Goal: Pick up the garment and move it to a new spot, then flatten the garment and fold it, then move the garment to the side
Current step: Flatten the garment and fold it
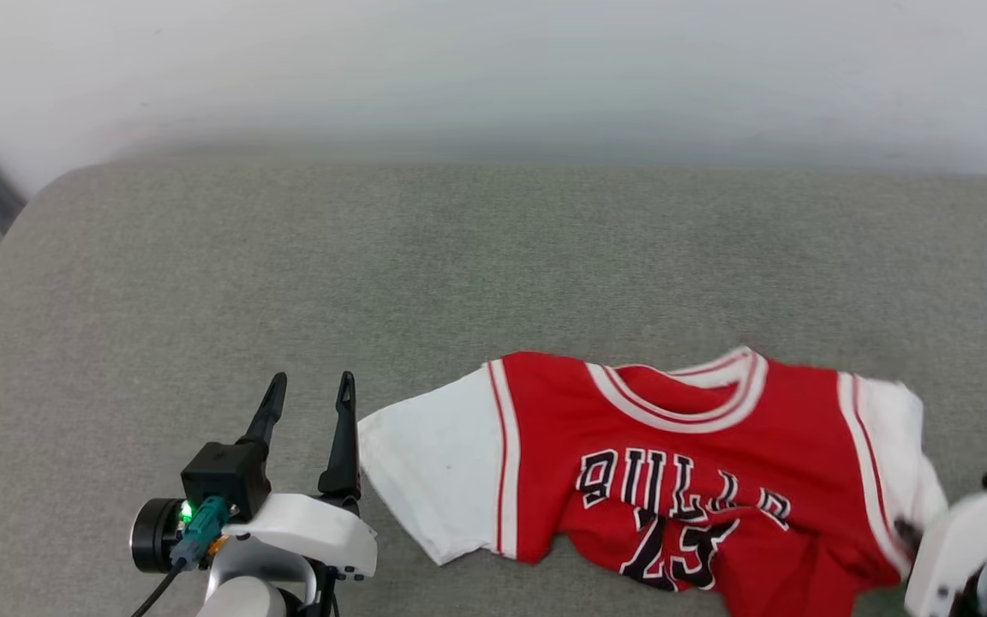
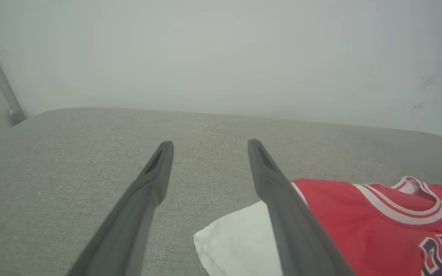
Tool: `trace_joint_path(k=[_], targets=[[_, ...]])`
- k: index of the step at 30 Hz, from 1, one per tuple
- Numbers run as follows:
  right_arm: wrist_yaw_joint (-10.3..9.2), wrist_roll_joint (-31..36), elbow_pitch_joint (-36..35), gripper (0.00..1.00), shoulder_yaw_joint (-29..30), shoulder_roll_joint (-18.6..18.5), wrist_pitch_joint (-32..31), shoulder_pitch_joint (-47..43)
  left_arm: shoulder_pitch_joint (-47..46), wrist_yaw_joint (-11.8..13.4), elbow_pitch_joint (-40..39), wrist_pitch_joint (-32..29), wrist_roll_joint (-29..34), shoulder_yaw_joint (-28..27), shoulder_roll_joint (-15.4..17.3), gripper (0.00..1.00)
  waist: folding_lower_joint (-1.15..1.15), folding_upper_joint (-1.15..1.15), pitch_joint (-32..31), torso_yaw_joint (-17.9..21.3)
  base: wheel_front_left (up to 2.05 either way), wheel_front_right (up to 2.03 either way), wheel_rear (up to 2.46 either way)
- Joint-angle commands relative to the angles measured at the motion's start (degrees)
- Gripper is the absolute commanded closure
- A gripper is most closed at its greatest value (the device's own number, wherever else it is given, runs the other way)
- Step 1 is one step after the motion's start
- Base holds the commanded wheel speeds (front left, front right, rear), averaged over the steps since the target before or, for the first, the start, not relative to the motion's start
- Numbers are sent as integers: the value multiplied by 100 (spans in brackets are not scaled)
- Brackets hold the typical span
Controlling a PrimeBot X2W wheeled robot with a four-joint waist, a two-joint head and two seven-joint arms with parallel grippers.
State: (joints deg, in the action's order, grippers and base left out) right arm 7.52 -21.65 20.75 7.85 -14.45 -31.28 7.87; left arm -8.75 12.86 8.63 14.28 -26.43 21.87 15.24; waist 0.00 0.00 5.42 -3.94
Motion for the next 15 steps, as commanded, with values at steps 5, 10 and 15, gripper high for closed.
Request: trace_joint_path(k=[5, 10, 15], targets=[[-6, 152, -76, 0, 310, 568, 355, -559, 81, 70, -86, -40, -47, -53, 61, 0, 0, 0, 30, 157, 0, 0, 0], [-5, 280, -399, 0, 518, 751, 1111, -591, 145, 103, -77, -72, -97, -105, 139, 0, 0, 0, -67, 236, 0, 0, 0], [-5, 562, -764, 0, 564, 836, 1976, -668, 257, 137, -57, -103, -160, -152, 189, 0, 0, 0, -259, 244, 0, 0, 0]])
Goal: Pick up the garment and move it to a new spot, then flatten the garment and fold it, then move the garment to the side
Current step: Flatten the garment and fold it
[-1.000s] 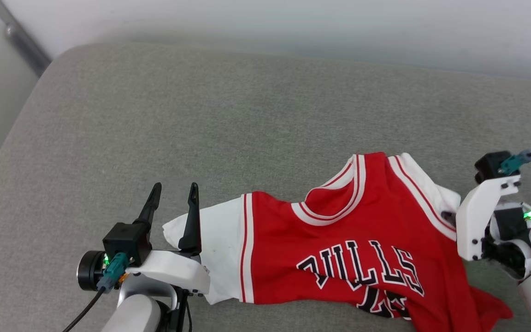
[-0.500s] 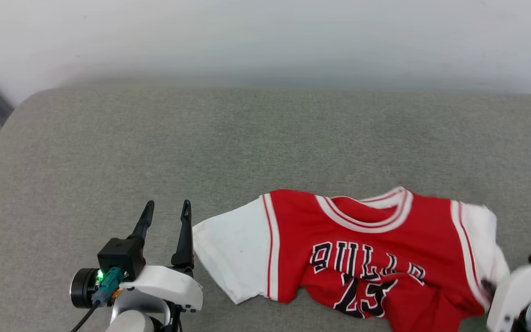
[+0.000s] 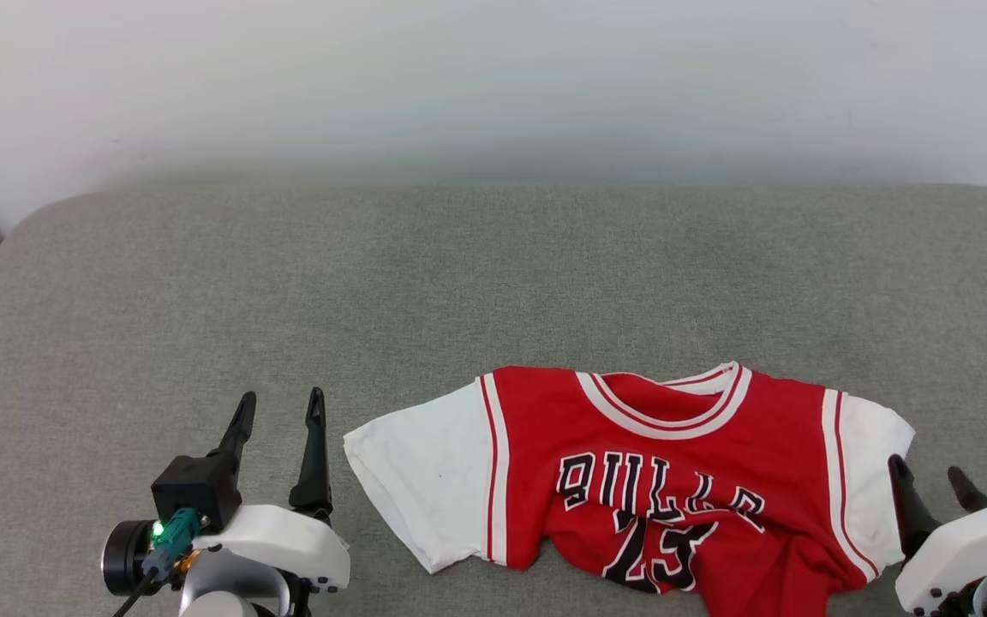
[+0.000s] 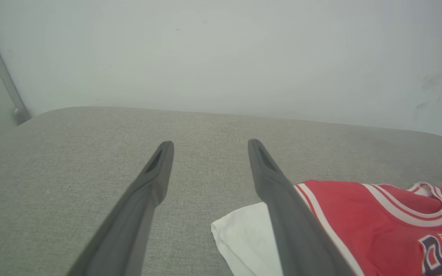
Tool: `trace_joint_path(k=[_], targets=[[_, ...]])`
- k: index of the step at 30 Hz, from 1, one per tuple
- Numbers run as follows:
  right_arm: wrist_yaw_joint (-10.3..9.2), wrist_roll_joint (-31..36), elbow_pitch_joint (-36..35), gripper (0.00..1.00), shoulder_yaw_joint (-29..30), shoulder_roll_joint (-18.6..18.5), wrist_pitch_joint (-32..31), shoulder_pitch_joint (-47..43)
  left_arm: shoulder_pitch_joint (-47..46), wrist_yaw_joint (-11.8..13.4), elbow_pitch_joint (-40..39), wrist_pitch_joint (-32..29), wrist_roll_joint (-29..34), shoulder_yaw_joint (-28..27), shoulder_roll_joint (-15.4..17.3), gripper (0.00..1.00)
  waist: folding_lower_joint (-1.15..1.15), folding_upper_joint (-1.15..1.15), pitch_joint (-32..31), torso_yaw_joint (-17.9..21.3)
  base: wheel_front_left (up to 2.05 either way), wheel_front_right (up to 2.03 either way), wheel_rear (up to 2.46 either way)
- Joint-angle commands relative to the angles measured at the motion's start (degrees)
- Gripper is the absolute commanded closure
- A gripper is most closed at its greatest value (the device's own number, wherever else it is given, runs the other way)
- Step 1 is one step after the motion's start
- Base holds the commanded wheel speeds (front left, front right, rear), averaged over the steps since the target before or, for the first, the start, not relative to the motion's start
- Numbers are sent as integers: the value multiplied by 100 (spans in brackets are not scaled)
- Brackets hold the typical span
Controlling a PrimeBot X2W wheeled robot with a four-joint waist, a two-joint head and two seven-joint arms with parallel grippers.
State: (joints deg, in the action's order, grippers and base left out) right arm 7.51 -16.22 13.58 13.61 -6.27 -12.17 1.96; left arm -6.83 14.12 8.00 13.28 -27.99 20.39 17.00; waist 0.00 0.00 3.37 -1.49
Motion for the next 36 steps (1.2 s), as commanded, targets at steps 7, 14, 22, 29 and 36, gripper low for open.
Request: trace_joint_path(k=[7, 14, 22, 29, 36], targets=[[-4, 266, -574, 0, -610, -41, 889, -91, 254, 45, 52, -138, -141, -117, 176, 0, 0, 0, -311, 60, 0, 0, 0], [-4, 382, -954, 0, -1202, -10, 1202, -160, 422, 38, -8, -480, -337, -248, 408, 0, 0, 0, -425, 245, 0, 0, 0], [-4, 559, -1703, 0, -1523, 105, 1133, -380, -29, -417, 16, -1653, -661, -83, 846, 0, 0, 0, -320, 574, 0, 0, 0], [-4, 562, -2128, 0, -1717, 156, 1054, -255, -827, -988, 570, -3319, -1070, 271, 1156, 0, 0, 0, 141, 960, 0, 0, 0], [-4, 484, -2135, 0, -1801, 194, 1119, -56, -1287, -1304, 1195, -4603, -1300, 573, 1374, 0, 0, 0, 586, 1276, 0, 0, 0]])
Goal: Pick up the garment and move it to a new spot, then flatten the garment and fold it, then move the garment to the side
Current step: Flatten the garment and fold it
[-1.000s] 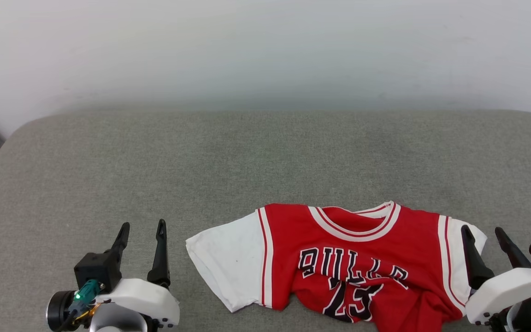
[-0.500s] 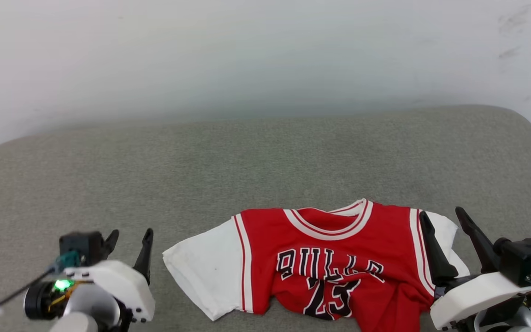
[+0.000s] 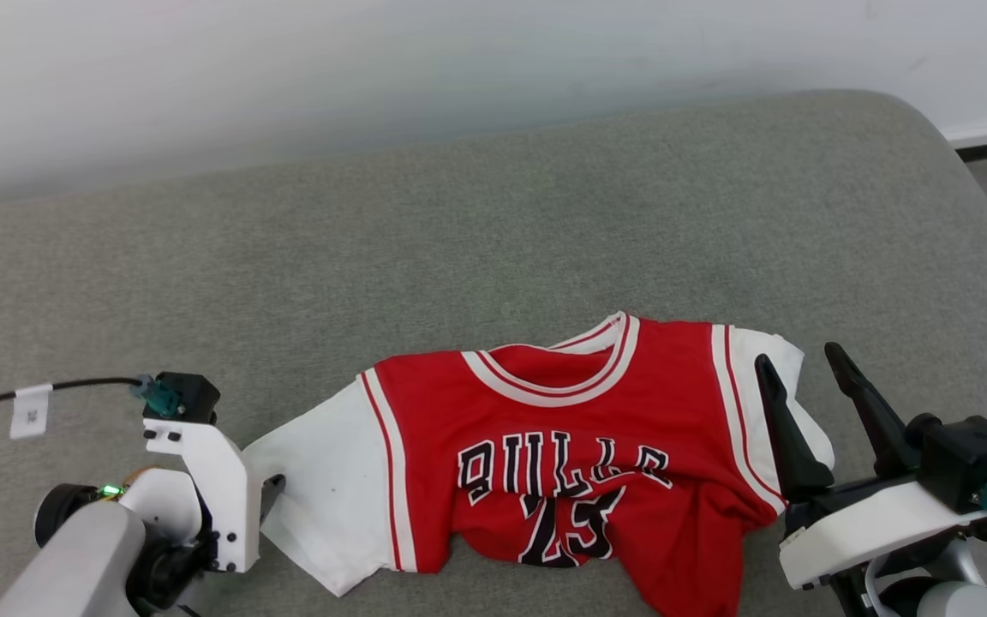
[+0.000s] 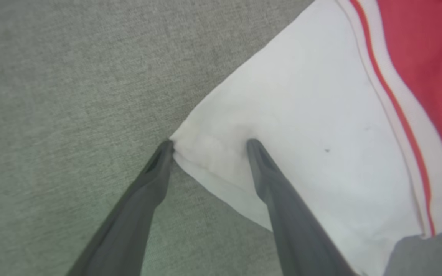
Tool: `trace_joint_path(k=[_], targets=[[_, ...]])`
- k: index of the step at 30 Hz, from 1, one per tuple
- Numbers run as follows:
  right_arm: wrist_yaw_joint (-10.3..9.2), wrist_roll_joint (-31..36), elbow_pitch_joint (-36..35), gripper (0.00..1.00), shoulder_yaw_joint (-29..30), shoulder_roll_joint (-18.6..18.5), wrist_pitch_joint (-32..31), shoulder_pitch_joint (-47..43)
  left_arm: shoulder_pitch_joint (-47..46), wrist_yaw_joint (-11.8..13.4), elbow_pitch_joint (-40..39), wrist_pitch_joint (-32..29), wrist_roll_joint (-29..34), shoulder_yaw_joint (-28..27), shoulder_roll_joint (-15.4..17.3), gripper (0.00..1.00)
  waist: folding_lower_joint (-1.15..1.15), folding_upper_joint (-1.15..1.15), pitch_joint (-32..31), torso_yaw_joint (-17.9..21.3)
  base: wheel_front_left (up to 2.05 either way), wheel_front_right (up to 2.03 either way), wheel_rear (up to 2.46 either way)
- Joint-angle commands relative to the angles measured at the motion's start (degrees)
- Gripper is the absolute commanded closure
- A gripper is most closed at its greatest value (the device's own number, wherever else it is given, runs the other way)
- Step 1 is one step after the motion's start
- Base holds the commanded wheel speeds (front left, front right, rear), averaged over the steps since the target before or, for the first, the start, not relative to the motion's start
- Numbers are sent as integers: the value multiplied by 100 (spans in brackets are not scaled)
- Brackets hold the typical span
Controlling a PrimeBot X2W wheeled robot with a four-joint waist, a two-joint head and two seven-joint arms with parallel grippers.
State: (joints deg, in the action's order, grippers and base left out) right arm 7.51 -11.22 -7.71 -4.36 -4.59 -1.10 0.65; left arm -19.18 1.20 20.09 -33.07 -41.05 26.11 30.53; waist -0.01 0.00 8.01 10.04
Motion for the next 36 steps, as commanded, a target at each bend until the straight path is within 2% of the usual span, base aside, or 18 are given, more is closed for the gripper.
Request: trace_joint_path(k=[1, 5, 6, 7, 8, 14, 20, 26, 29, 34, 36], targets=[[-3, -31, 13, 0, -18, 34, 36, 91, -71, -13, 77, -116, -21, 42, 29, 0, 1, 0, 159, 157, 0, 0, 0], [-3, -78, 112, 0, 10, 61, 92, 105, 48, -80, 417, -750, -132, 329, -75, 0, 1, 0, 230, 230, 0, 0, 0], [-4, -89, 133, 0, 12, 68, 95, 110, 90, -117, 463, -869, -174, 397, -127, 35, 1, 0, 236, 243, 0, 0, 0], [-3, -90, 154, 0, 8, 74, 97, 117, 113, -141, 463, -895, -217, 430, -194, 80, 1, 0, 237, 256, 0, 0, 0], [-4, -100, 168, 0, 7, 77, 98, 119, 123, -132, 449, -852, -230, 443, -264, 100, 1, 0, 230, 259, 0, 0, 0], [-3, -211, 235, 0, 114, 39, -76, 71, 192, 27, 288, -234, 4, 397, -346, 100, 1, 0, 39, 155, 0, 0, 0], [-3, -521, 447, 0, 423, -169, -597, 11, 183, 473, -155, 756, 371, 141, -328, 100, 1, 0, -190, -110, 0, 0, 0], [-3, -1036, 1131, 0, 1025, -617, -1646, 254, 239, 763, -784, 1358, 591, 23, -378, 100, 1, 0, -261, -440, 0, 0, 0], [-3, -1247, 1492, 0, 1225, -955, -2191, 457, 206, 857, -1119, 1530, 688, 17, -409, 100, 1, 0, -192, -595, 0, 0, 0], [-3, -1462, 2048, 0, 1287, -1434, -3114, 905, 19, 976, -1632, 1708, 869, 34, -440, 100, 1, 0, 106, -817, 0, 0, 0], [-3, -1590, 2165, 0, 1234, -1503, -3417, 1149, -80, 996, -1813, 1728, 952, 74, -466, 100, 1, 0, 280, -902, 0, 0, 0]])
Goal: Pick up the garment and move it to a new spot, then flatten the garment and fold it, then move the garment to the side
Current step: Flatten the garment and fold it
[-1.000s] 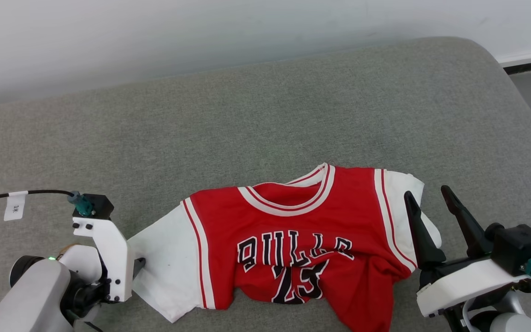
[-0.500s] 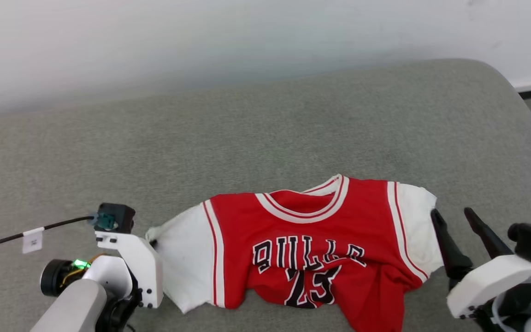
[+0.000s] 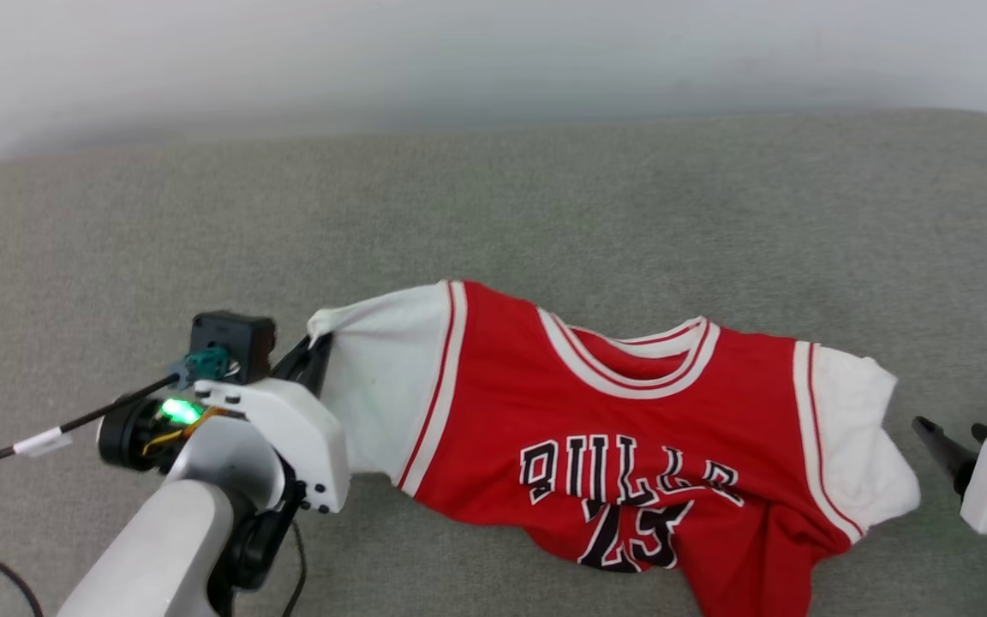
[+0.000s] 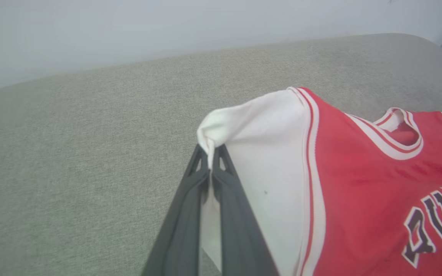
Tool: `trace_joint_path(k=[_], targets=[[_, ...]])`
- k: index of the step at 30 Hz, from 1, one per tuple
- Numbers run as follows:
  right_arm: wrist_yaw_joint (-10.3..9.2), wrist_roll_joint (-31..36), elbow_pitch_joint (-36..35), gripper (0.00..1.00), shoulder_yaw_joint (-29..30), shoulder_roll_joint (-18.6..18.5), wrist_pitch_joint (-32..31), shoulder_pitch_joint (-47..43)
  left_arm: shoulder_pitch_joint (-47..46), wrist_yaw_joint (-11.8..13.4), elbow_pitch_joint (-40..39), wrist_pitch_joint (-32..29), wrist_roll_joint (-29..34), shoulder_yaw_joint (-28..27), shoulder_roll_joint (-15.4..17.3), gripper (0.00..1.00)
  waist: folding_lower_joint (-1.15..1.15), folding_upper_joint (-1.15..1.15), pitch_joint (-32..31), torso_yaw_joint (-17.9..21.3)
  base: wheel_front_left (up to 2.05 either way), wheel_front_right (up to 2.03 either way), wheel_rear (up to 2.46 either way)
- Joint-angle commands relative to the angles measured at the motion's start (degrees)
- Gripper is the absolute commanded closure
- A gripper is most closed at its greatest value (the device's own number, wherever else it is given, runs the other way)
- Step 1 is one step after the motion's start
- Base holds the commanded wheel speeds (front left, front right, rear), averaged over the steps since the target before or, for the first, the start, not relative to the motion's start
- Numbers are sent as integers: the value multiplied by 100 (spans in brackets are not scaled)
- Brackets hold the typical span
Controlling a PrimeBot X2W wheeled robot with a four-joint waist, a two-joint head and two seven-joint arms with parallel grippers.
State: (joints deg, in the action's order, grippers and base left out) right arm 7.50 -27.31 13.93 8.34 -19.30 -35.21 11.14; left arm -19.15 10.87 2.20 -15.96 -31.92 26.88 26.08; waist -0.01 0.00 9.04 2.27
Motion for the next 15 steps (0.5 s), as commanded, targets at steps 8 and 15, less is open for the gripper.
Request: trace_joint_path(k=[8, 15], targets=[[-2, -225, 602, 0, -610, -74, -947, 914, -474, 38, -367, 108, 247, 162, -166, 100, 1, 0, 828, -353, 0, 0, 0], [1, -516, 1307, 100, -1098, 101, -1349, 882, -525, -11, -281, 172, 215, 205, -210, 100, 1, 0, 874, -424, 0, 0, 0]])
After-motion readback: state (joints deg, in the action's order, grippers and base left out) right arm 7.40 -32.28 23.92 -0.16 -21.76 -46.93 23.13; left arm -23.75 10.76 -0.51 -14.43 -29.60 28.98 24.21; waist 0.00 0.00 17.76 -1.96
